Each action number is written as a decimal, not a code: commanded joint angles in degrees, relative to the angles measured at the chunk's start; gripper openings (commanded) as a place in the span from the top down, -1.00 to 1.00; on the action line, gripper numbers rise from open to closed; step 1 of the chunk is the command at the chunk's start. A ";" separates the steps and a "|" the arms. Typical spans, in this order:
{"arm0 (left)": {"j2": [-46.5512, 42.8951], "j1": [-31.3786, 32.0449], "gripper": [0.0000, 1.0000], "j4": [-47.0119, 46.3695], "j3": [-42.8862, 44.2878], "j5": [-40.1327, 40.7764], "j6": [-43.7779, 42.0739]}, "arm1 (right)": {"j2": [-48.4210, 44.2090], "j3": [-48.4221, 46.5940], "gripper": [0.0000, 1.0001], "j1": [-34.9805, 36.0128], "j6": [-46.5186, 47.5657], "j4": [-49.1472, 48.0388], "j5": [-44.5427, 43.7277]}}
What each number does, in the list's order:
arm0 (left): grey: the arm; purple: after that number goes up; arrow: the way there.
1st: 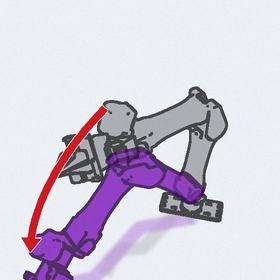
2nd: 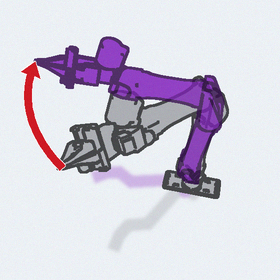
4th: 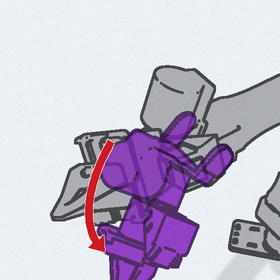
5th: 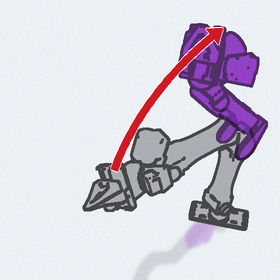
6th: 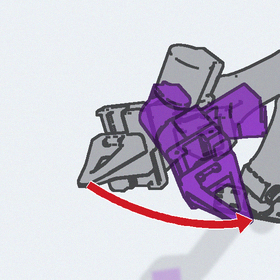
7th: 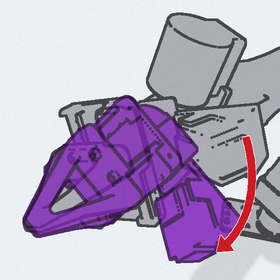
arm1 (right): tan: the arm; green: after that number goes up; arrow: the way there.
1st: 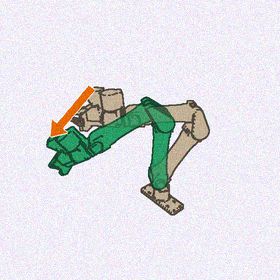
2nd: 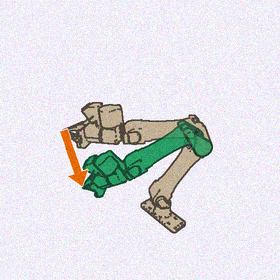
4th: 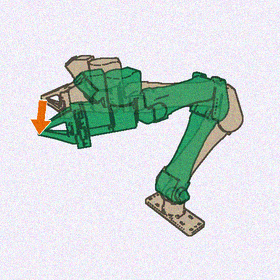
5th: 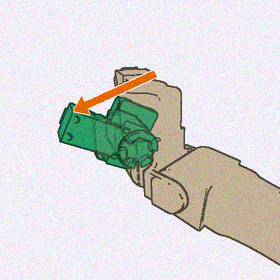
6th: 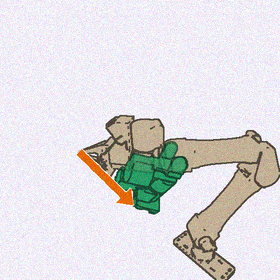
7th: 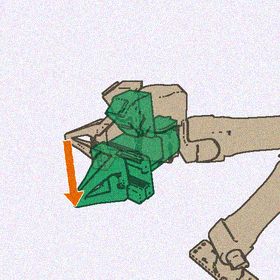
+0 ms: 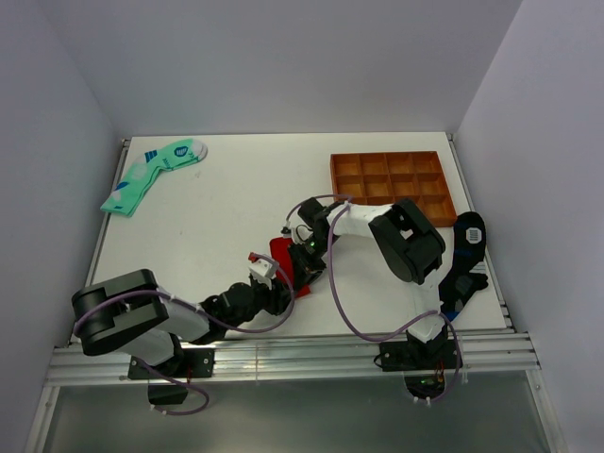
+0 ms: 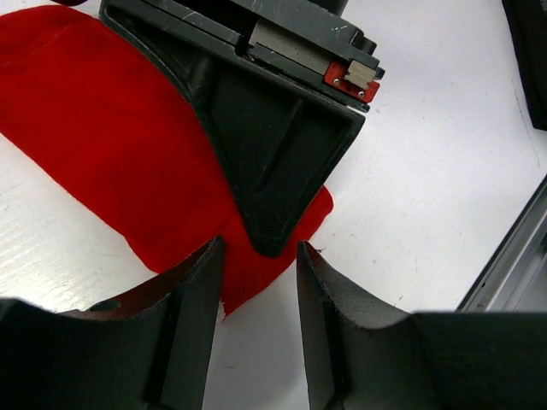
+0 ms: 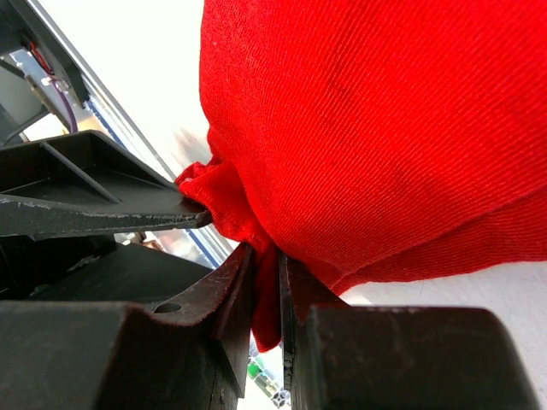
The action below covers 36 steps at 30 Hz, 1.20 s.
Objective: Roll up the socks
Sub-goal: Roll the sock at the center of the board.
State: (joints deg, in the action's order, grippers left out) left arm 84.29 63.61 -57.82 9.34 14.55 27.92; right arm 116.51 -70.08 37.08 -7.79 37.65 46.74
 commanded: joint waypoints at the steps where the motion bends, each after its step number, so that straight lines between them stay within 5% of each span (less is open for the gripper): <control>1: 1.57 0.11 0.11 -2.29 0.50 2.85 -0.06 | 1.09 -0.58 0.68 -0.34 1.99 1.90 -4.64; 22: 9.22 0.11 0.10 -12.39 -3.45 4.61 1.70 | 0.47 -1.81 0.69 -0.95 3.05 2.87 -3.32; 36: 9.66 0.19 0.10 -10.91 -2.14 5.58 -0.24 | 1.53 -9.98 0.69 -1.92 -0.56 7.17 -2.97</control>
State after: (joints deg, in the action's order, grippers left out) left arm 92.58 63.72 -70.06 7.38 19.35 28.64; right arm 117.69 -76.38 36.05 -7.20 42.39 45.50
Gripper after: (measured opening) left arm 0.450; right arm 0.207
